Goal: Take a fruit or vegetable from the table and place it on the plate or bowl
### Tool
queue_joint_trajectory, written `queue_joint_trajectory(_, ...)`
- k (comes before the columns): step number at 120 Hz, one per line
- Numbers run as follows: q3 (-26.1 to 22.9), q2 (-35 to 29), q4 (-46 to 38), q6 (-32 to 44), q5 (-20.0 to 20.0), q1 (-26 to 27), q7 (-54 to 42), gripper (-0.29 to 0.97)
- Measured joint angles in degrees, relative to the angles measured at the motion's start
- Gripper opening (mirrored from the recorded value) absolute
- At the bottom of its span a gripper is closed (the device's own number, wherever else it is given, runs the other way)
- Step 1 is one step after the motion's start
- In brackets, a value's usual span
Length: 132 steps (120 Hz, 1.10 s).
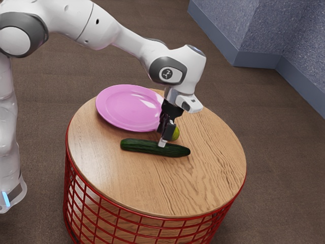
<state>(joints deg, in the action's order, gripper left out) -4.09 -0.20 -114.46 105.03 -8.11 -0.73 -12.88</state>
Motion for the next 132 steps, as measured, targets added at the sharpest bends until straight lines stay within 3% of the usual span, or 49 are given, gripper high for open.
queue_joint_trajectory(54,-0.06,1.69,-0.53,1.39,-1.47,-0.78,-0.17,0.68)
queue_joint_trajectory(102,-0.30,2.42,-0.84,2.26,-2.24,2.61,-0.26,0.68)
queue_joint_trajectory(132,-0.27,2.42,-2.09,3.01,-3.63,1.51,0.02,0.24)
